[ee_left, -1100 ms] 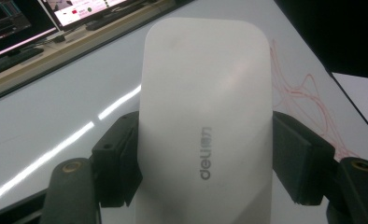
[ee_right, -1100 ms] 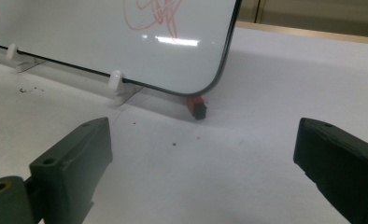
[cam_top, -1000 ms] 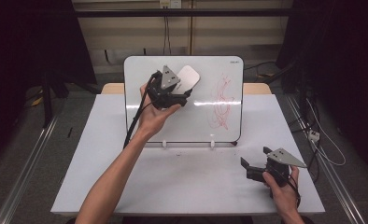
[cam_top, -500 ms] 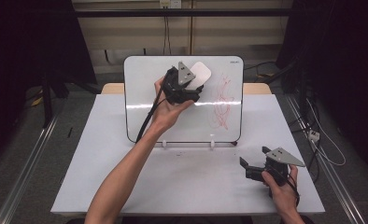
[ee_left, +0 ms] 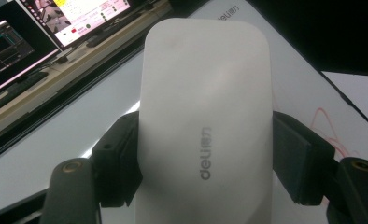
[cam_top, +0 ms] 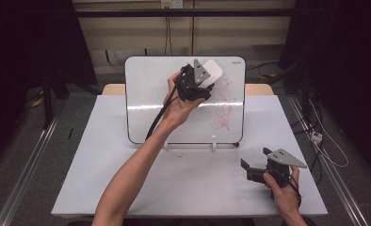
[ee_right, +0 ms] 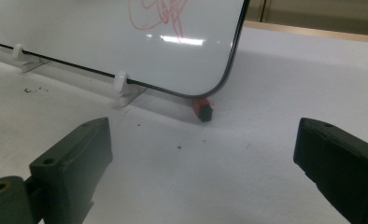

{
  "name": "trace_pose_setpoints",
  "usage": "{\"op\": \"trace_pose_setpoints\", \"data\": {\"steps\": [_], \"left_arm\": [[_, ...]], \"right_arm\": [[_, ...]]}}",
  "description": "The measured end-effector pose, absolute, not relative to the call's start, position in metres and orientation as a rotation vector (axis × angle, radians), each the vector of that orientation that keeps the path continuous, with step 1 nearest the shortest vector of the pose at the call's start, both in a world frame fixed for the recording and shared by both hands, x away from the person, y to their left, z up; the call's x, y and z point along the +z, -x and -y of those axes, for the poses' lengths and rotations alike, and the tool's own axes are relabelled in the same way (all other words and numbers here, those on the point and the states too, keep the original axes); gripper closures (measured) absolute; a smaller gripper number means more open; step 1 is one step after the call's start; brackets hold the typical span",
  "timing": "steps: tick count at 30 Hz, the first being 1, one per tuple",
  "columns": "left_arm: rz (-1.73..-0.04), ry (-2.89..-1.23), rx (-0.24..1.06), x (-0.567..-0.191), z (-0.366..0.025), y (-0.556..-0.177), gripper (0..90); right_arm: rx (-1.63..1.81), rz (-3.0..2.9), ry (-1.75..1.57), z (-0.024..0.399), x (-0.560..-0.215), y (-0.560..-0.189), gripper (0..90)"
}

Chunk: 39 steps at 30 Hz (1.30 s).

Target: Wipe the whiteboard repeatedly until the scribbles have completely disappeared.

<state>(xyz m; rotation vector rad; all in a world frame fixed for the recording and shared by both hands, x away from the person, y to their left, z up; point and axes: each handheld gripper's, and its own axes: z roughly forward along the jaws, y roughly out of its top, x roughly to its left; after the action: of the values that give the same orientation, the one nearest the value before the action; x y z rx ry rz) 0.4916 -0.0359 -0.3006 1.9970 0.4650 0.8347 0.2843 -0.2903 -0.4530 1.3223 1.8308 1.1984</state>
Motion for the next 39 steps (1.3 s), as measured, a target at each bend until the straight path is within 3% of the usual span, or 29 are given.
{"op": "trace_pose_setpoints", "data": {"steps": [17,29,39], "left_arm": [[-0.421,-2.053,0.905,-0.306,0.068,-0.505,30.9],[-0.374,-2.083,1.052,-0.314,0.077,-0.501,31.0],[-0.338,-2.032,1.099,-0.323,0.076,-0.498,30.9]], "right_arm": [[1.199,-1.824,-1.332,0.293,-0.453,-0.282,4.5],[1.200,-1.831,-1.325,0.292,-0.453,-0.283,4.5],[1.204,-1.833,-1.313,0.291,-0.453,-0.282,4.5]]}}
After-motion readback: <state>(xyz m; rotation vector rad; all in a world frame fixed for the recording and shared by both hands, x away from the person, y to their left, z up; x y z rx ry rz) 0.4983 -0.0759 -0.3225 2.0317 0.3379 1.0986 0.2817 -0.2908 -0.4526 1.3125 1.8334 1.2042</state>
